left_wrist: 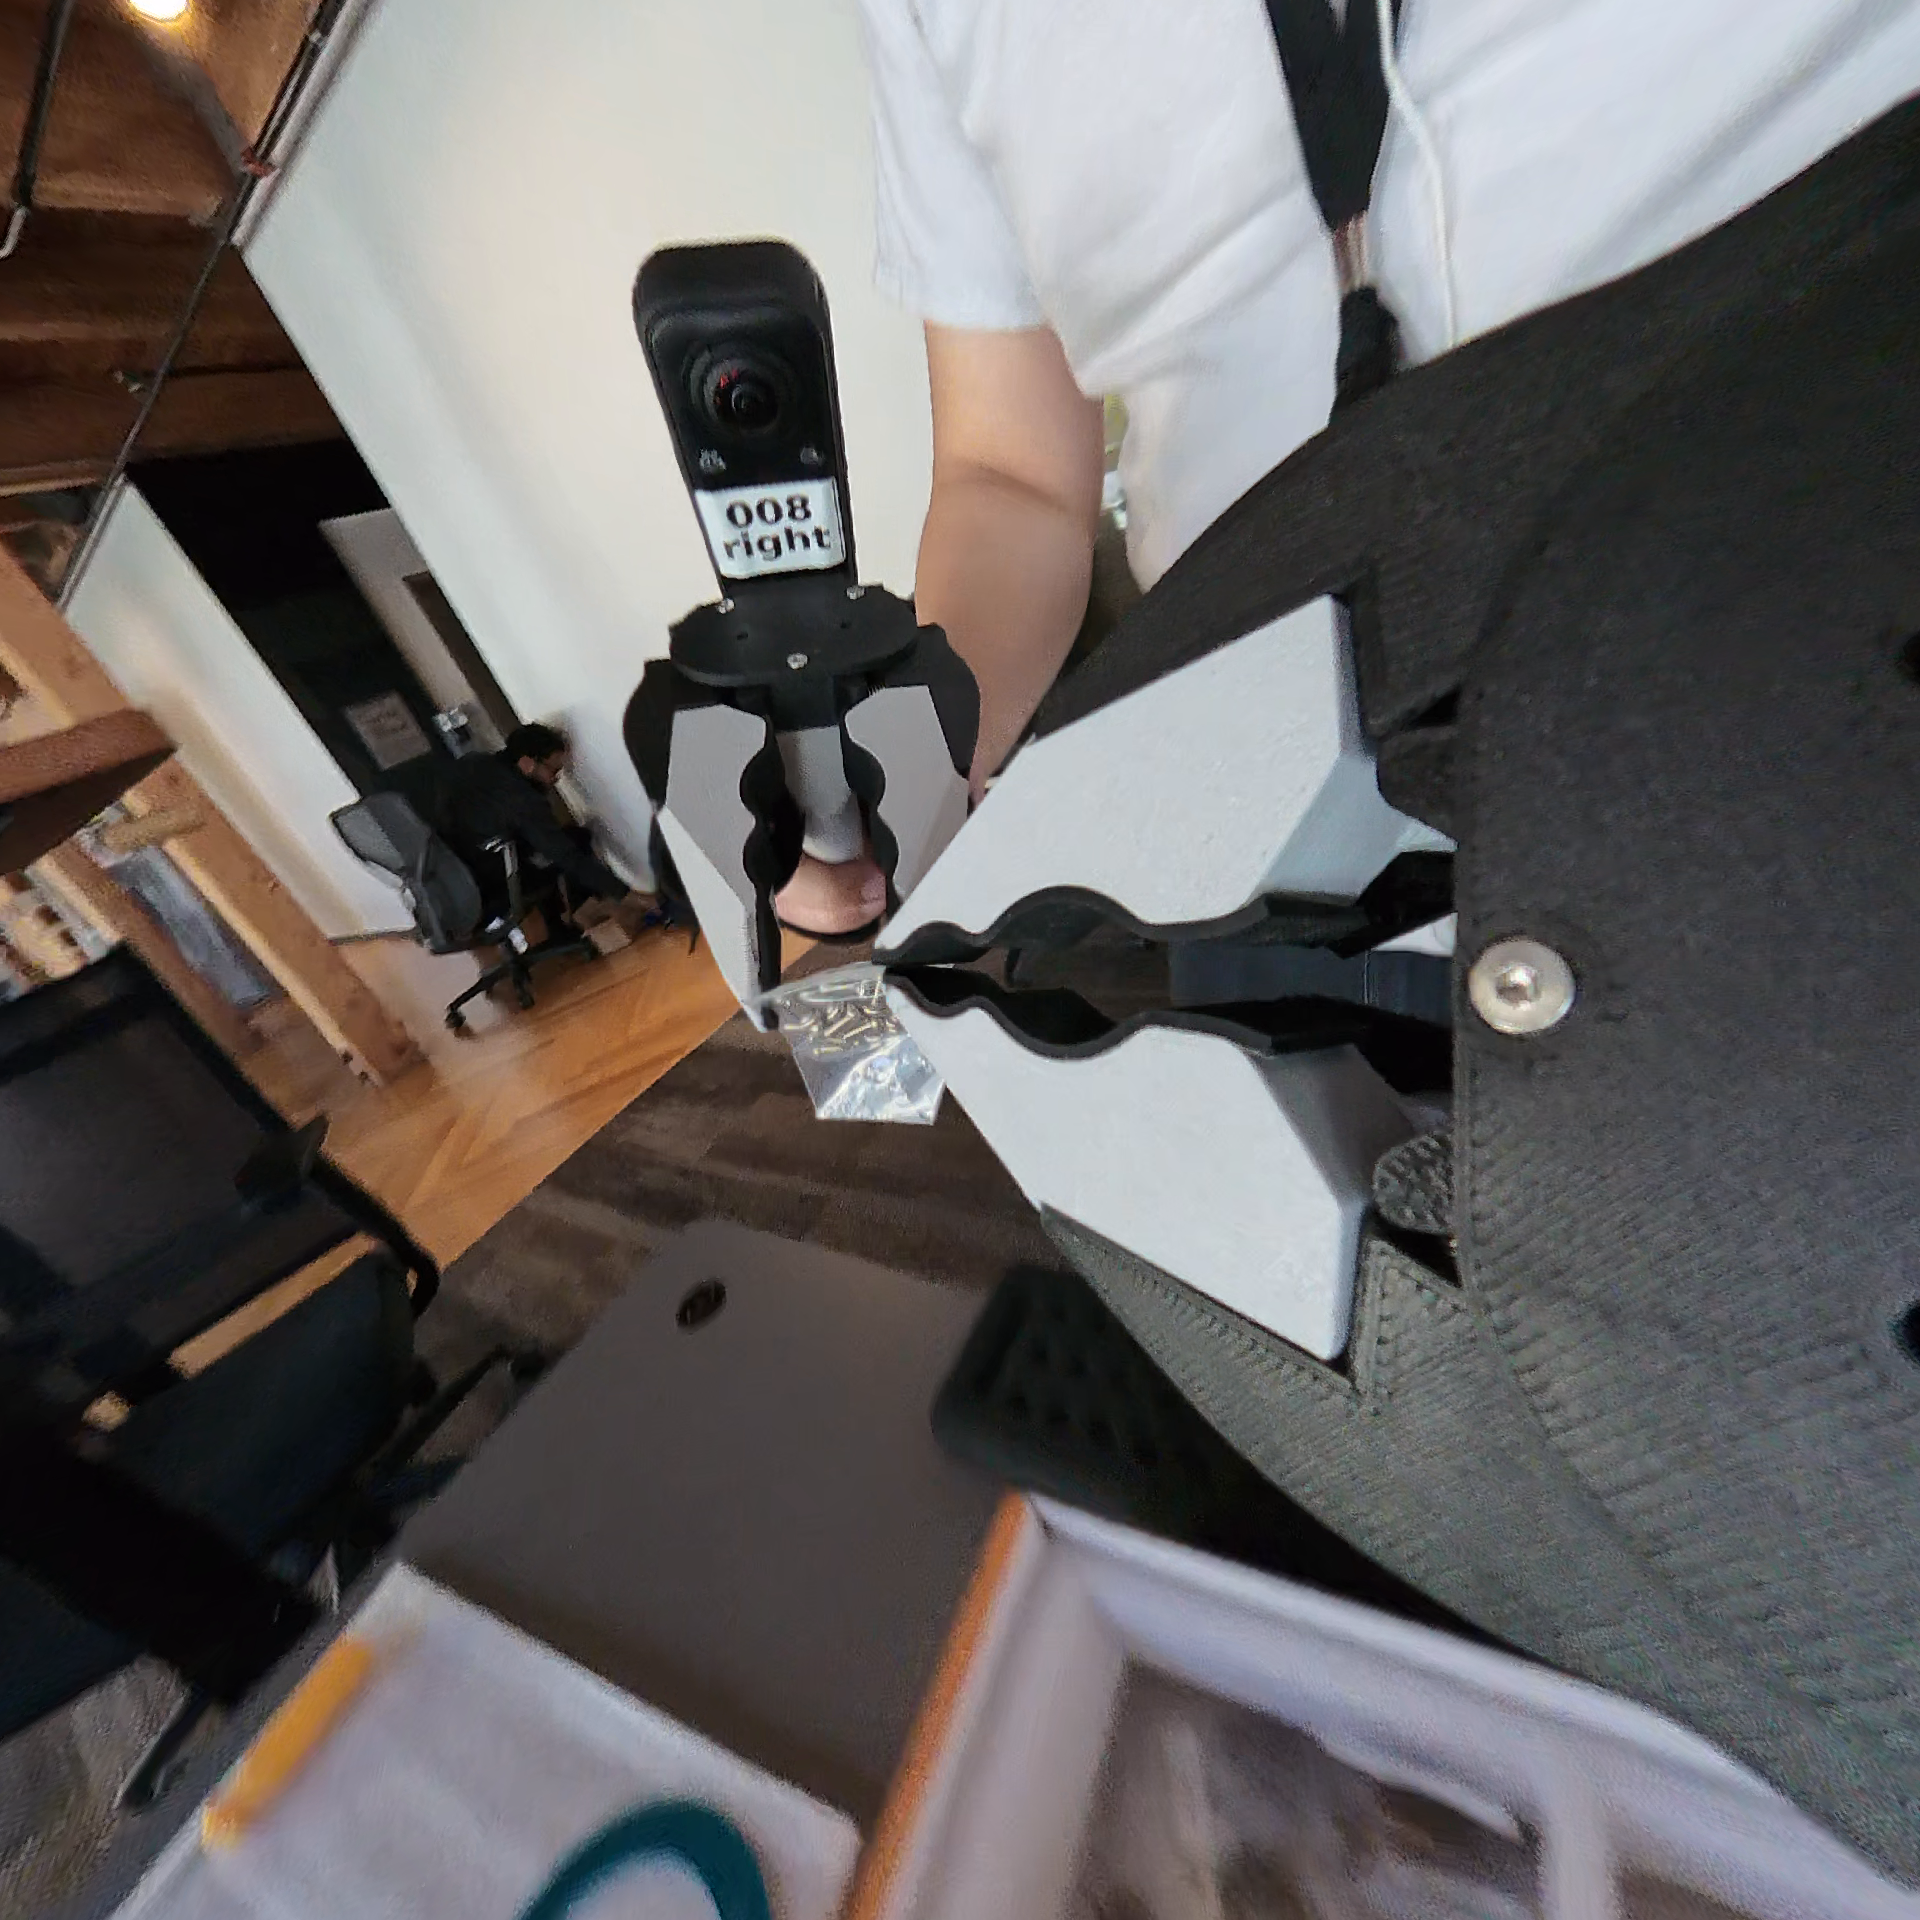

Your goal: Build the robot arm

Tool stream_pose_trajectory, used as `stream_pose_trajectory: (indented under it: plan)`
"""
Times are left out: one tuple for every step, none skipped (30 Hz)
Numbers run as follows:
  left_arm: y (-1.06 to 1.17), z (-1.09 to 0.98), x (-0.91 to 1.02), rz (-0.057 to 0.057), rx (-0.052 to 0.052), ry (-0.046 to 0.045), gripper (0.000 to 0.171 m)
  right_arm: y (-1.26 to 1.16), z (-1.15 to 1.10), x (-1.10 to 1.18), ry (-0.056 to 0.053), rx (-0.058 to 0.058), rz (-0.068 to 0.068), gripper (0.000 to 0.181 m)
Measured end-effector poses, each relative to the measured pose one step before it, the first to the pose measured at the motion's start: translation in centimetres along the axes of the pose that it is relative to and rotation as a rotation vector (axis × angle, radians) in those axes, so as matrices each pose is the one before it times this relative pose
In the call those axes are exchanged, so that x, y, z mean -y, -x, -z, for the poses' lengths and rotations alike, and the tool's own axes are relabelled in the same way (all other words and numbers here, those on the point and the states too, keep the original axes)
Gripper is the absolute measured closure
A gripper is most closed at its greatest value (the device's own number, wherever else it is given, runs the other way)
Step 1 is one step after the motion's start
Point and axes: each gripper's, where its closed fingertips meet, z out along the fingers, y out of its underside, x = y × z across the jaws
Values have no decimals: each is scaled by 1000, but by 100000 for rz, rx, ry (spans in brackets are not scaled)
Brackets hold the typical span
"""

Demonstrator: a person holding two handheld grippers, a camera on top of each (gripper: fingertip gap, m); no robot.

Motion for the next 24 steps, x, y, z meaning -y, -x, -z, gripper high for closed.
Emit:
stream_pose_trajectory:
  plan:
    - [-1739,-1626,408,-1359,-1882,2279,171,-862,2248,331,-2687,-2531,-1280,155]
    - [-1924,-1894,519,-1805,-2401,2436,171,-1028,2483,377,-2791,-2728,-1547,155]
    - [-2000,-2186,591,-2022,-2496,2903,171,-1178,2726,437,-2827,-2715,-2170,155]
    - [-1897,-2434,724,-2372,-1729,3073,171,-1375,2918,479,-2644,-2895,-2085,155]
    - [-1946,-2665,861,-2778,-1910,3179,171,-1546,3054,525,-2612,-2972,-2047,155]
    - [-1953,-2880,1014,-3149,-2296,3196,171,-1693,3143,577,-2287,-2981,-2291,155]
    - [-1773,-3026,1156,-2770,-2131,3255,171,-1870,3192,622,-2076,-3121,-1720,155]
    - [-1728,-3118,1373,-2298,-2959,3213,171,-2044,3143,682,-1748,-2965,-1250,155]
    - [-1538,-3158,1564,-2485,-3146,3492,171,-2221,3058,790,-1312,-3000,-947,155]
    - [-1255,-3083,1786,-2184,-2942,3780,171,-2396,2905,838,-603,-3134,-284,155]
    - [-1098,-2994,2047,-2147,-3349,3627,171,-2570,2711,871,34,-3356,714,155]
    - [-896,-2896,2276,-2812,-3398,3475,171,-2791,2468,880,349,-3742,1611,155]
    - [-575,-2718,2512,-2762,-2896,3201,171,-2991,2152,785,857,-3919,1710,155]
    - [-206,-2496,2601,-2815,-1998,3647,171,-3103,1809,632,1355,-3736,1193,156]
    - [185,-2188,2715,-3408,-582,3689,171,-3190,1480,503,1512,-3822,1020,155]
    - [424,-1890,2828,-3421,37,2924,171,-3263,1156,487,820,-3895,1277,155]
    - [546,-1712,2801,-2910,-328,2703,171,-3229,789,330,1033,-3095,904,155]
    - [879,-1503,2678,-2355,614,2932,171,-3170,473,67,1505,-2349,253,155]
    - [1214,-1332,2566,-1903,1557,2720,171,-3162,262,-50,985,-2260,-364,154]
    - [1257,-1225,2482,-1932,802,2177,171,-3026,86,-106,-29,-1850,-1044,154]
    - [1358,-1180,2367,-2163,434,1686,171,-2938,-75,-237,-485,-1357,-2029,155]
    - [1701,-1157,2138,-1905,1399,2122,171,-2909,-212,-415,-210,-1126,-2845,155]
    - [1821,-1116,2006,-1814,1085,2275,171,-2847,-362,-479,-206,-594,-2582,155]
    - [1916,-1072,1957,-1604,708,1795,171,-2877,-426,-406,-692,-545,-2174,155]
